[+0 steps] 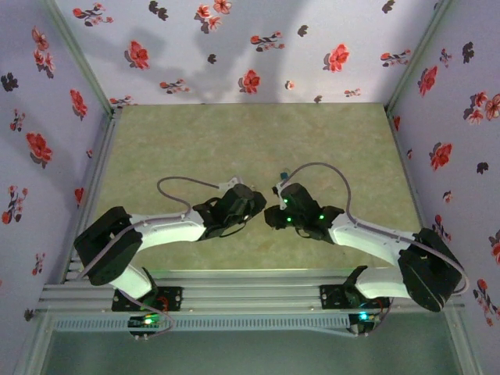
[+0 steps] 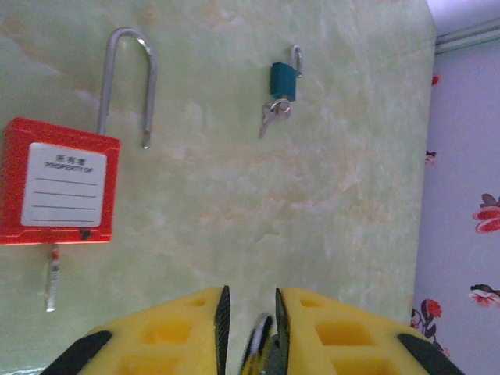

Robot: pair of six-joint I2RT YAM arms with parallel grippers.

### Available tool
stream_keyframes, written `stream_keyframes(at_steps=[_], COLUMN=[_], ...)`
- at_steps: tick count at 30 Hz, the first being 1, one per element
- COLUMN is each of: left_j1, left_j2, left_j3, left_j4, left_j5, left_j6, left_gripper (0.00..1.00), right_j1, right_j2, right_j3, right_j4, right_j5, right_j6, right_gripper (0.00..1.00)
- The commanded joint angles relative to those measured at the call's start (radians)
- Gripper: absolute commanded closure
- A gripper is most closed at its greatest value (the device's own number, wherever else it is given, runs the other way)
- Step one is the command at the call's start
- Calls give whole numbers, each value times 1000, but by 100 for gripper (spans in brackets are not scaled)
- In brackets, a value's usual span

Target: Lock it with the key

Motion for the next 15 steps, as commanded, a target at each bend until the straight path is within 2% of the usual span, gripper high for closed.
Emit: stream_keyframes(at_steps=[1,15], left_j1=[-4,-3], left_j2=[6,5], left_j3=[-19,-19], left_j4=[13,22], left_j5=[5,7], left_j6=[-6,-4], left_gripper=[75,82], right_j1=[7,9], right_j2=[-30,-39], right_j3=[-7,-16], right_j4=[35,45], right_j5=[-8,-23], right_j6=[-11,-8], right_gripper=[74,75])
